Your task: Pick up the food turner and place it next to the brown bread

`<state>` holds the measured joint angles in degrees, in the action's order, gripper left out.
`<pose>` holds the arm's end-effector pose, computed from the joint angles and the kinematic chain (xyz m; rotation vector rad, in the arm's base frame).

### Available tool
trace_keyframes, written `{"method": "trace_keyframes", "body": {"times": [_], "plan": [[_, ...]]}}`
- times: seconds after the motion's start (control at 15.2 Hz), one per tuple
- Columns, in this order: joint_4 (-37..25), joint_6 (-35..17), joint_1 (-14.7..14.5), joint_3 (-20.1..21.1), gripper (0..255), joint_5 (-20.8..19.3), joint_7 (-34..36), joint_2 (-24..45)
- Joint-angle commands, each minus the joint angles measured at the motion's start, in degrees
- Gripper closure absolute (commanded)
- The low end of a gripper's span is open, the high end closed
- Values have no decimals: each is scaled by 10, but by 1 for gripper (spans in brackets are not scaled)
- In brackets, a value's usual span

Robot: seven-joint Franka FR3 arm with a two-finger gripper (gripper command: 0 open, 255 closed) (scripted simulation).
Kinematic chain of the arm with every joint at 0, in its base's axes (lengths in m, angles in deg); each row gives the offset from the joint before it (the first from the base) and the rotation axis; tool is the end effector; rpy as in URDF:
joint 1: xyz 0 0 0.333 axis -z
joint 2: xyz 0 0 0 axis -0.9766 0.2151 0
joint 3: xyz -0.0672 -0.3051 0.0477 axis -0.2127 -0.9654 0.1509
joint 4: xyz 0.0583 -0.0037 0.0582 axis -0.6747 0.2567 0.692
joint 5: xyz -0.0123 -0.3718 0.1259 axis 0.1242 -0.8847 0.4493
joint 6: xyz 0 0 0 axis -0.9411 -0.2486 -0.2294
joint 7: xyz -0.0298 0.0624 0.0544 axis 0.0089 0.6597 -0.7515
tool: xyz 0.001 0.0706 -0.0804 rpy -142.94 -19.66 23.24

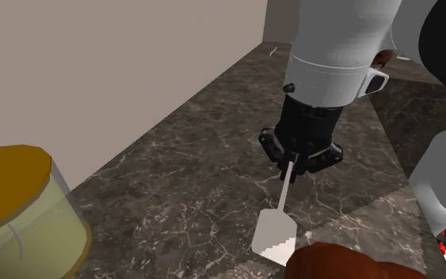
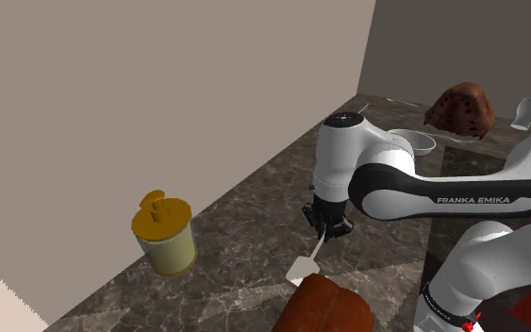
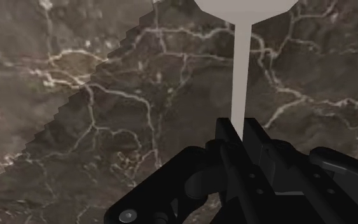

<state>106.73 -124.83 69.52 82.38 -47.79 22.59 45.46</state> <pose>0.2370 0.3288 0.5105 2.6028 -1.6918 0.0863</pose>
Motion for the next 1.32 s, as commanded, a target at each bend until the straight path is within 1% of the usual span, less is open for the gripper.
{"method": "trace_keyframes", "body": {"times": [0.0, 0.46, 0.53, 0.86, 1.12, 1.25], "plan": [[7, -8, 0, 2, 255, 1, -1, 1], [7, -8, 0, 2, 255, 1, -1, 1], [7, -8, 0, 2, 0, 1, -1, 1], [7, -8, 0, 2, 0, 1, -1, 1], [-66, 63, 6, -15, 0, -13, 4, 3], [-66, 63, 5, -15, 0, -13, 4, 3]]}}
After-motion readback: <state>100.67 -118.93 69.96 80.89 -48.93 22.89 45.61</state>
